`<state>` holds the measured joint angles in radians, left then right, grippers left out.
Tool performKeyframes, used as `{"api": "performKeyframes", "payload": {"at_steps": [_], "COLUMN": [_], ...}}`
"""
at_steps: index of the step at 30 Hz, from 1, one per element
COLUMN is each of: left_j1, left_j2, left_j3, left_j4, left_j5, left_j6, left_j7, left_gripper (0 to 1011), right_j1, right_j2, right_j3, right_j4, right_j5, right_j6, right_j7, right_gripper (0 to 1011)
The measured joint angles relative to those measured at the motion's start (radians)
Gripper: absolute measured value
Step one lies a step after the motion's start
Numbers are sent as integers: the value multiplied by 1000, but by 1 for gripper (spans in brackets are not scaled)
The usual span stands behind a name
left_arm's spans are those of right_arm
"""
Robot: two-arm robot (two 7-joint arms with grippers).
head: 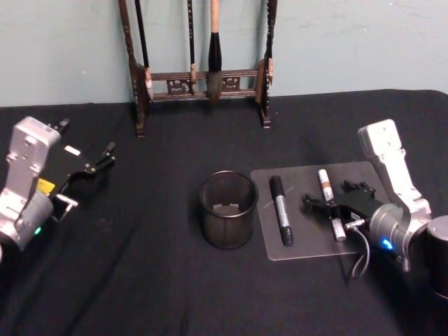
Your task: Pick up the water-based marker from the table and place it into the pen holder.
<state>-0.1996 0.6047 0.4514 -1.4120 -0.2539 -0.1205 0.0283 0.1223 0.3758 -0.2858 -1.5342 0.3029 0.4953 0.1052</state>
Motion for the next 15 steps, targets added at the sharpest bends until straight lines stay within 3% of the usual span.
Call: {"api": "performKeyframes", "payload": {"at_steps": [15], "left_j1": [0], "left_j2": [0], "left_j3": [0], "left_j4": [0], "left_j5": [0], "left_j6": [0], "left_j7": [0], "left_gripper": [1001], "right_j1": [-4], "right_j2": [-13], "right_j3": [14], "right_j4": [7], "right_j5": [-9], "right_j6": [1], "right_j7": [16], "right_gripper": [1003]}}
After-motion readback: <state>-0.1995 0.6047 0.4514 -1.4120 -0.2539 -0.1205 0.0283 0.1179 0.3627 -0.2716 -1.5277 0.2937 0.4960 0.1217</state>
